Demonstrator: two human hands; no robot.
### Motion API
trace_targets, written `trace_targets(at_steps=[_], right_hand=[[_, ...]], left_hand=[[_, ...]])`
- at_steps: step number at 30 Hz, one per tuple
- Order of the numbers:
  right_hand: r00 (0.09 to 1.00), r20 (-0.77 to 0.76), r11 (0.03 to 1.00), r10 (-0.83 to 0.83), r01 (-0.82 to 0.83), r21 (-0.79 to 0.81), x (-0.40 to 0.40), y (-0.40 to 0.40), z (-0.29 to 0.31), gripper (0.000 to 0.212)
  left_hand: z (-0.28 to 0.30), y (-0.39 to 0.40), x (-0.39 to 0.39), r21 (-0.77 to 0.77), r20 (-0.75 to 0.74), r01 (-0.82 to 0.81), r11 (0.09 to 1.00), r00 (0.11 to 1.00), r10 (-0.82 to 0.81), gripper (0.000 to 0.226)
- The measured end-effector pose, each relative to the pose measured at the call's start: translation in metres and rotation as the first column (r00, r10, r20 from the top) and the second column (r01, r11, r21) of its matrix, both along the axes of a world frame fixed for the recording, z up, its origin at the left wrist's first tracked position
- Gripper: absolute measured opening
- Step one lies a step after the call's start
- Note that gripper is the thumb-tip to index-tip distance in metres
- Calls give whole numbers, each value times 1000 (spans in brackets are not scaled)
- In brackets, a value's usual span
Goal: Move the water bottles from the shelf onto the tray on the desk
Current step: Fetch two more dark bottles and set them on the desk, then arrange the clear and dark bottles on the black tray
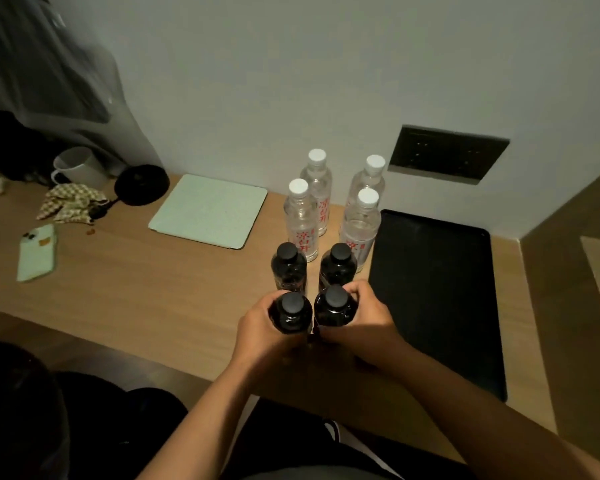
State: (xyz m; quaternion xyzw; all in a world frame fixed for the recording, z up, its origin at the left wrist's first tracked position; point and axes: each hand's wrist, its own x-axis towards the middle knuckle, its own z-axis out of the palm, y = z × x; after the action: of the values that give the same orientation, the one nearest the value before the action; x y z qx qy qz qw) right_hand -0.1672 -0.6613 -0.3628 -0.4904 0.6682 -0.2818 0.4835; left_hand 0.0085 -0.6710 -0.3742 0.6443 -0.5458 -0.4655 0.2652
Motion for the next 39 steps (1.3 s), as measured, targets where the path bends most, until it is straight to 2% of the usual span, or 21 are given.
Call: trace_targets(at_steps=[5,10,13,17,19,21,23,26,29,31,34,39], right_hand=[[998,48,1000,30,-30,-9,2,3,-15,55],[996,83,999,27,-30,44,1,0,-16,60],[995,71,993,70,-76,89,-5,-2,-7,64],[964,6,944,266,-261,202,-29,-17,17,56],[956,-42,923,289,-267,277,-40,-28,32,46],[961,-95,932,260,-224,284,-47,-39,49,40],[973,-135,960,186,-151,238,-52,-52,67,36],[963,-265,999,-37,44,24,-54,-76,91,29],[925,-323,975,-199,153,-163,-48,-95,94,42],[931,-303,968,-205,148,-200,-42,-105,83,50],[948,-237,965,-212,164,-206,-34,-112,59,47],[935,-48,915,-352,333,-228,-31,-110,32,43]], left_hand=[[-5,2,1,0,-22,-11,1000,1000,11,42],[-8,-4,13,-137,81,178,974,982,-169,59],[2,-13,22,-178,61,204,963,979,-196,78],[27,-30,32,-252,-52,217,943,970,-237,61],[44,-40,32,-222,-150,166,961,968,-202,45],[58,-52,28,-179,-208,104,978,968,-141,27],[68,-66,22,-180,-235,62,982,967,-104,23],[80,-85,13,-246,-234,70,967,964,-129,27],[87,-102,0,-280,-255,102,955,951,-177,26],[89,-111,-10,-272,-257,131,953,945,-203,26],[87,-126,-21,-249,-253,169,954,939,-233,28],[92,-144,-32,-233,-286,182,955,926,-246,30]])
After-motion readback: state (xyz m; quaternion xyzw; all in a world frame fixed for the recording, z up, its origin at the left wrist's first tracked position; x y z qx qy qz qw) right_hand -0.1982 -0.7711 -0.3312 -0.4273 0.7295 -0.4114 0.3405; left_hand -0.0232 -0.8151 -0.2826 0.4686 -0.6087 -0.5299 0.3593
